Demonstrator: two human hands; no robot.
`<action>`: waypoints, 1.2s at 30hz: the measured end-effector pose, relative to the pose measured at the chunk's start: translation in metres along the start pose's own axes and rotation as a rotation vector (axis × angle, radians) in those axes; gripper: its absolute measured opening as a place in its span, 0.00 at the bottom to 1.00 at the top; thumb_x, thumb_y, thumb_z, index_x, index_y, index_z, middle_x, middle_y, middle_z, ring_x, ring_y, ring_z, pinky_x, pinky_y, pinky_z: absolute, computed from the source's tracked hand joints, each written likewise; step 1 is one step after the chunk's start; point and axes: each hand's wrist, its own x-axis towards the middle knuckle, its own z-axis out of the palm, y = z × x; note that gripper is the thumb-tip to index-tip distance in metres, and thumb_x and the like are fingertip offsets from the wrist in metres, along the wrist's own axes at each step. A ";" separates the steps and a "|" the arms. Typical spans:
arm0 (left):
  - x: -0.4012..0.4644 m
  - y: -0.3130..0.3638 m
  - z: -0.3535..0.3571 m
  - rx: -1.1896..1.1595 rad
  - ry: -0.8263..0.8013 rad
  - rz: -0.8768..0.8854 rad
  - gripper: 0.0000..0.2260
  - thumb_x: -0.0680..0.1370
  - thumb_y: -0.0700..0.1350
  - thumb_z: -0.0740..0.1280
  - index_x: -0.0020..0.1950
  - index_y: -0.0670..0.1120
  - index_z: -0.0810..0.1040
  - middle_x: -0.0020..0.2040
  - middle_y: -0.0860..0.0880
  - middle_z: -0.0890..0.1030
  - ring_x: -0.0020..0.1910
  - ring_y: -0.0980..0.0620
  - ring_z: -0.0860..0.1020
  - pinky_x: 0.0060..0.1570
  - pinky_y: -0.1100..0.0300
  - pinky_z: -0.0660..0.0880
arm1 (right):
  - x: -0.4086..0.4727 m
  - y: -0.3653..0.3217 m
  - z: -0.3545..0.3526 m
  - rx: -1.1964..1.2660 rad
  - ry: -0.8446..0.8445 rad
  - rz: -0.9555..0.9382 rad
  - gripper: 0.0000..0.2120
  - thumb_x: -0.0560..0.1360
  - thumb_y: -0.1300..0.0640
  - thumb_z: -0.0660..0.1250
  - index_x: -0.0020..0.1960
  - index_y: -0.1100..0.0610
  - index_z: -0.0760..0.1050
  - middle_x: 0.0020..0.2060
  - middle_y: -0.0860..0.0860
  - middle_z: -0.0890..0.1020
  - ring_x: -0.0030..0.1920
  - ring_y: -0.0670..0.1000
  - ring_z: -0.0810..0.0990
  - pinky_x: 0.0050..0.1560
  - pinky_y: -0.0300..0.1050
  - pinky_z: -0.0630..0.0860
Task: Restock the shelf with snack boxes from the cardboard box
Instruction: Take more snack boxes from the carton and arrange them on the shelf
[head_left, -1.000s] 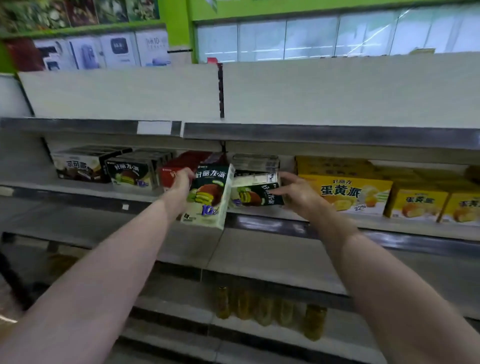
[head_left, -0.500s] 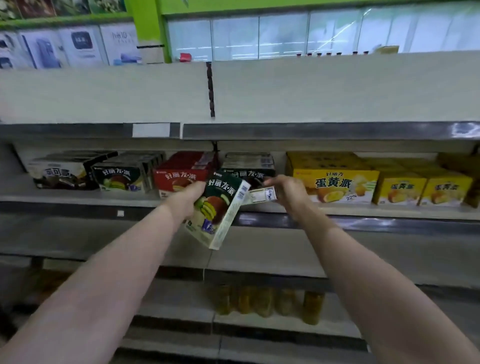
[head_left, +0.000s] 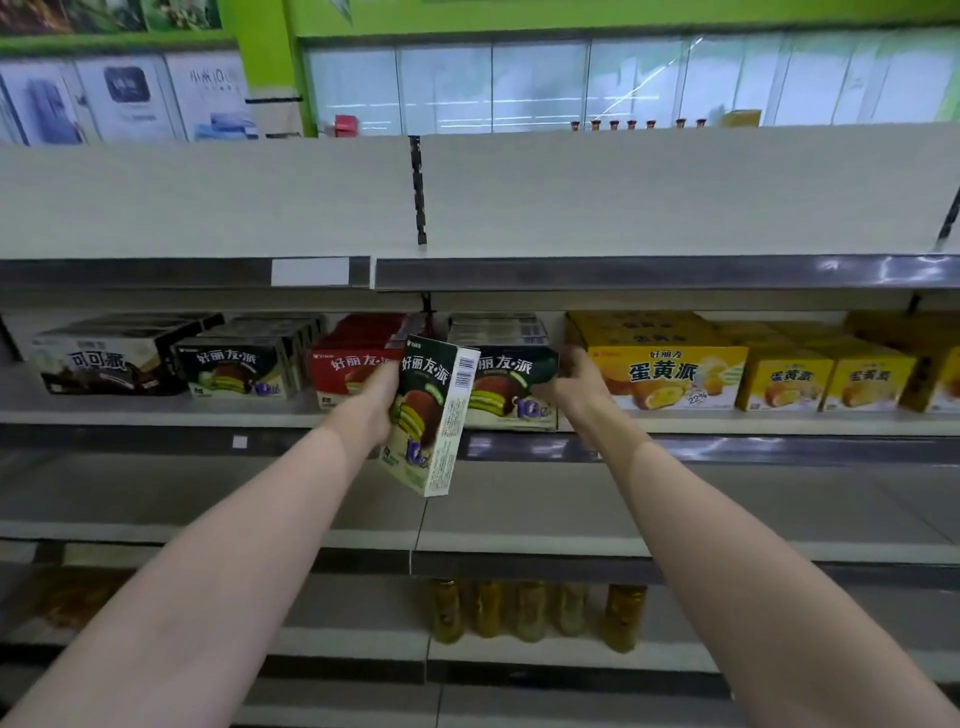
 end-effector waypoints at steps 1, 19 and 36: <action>0.005 0.000 -0.001 0.000 0.006 0.003 0.22 0.79 0.61 0.62 0.58 0.45 0.82 0.49 0.43 0.86 0.52 0.43 0.83 0.55 0.49 0.77 | -0.001 -0.002 0.001 -0.009 0.024 -0.035 0.32 0.71 0.70 0.74 0.72 0.58 0.66 0.64 0.55 0.78 0.64 0.56 0.77 0.65 0.57 0.75; 0.034 -0.007 0.013 -0.025 -0.177 -0.015 0.19 0.79 0.56 0.65 0.60 0.44 0.82 0.55 0.40 0.84 0.54 0.41 0.82 0.53 0.50 0.77 | 0.048 0.030 0.024 -0.630 0.278 -0.193 0.25 0.76 0.63 0.68 0.71 0.56 0.69 0.66 0.64 0.71 0.65 0.63 0.72 0.62 0.52 0.73; 0.044 -0.003 -0.033 -0.080 0.252 0.090 0.16 0.82 0.54 0.61 0.57 0.41 0.76 0.50 0.43 0.84 0.49 0.42 0.83 0.55 0.47 0.79 | 0.018 0.021 0.086 -0.404 -0.358 -0.228 0.08 0.72 0.64 0.72 0.44 0.56 0.74 0.35 0.50 0.78 0.33 0.48 0.76 0.31 0.41 0.74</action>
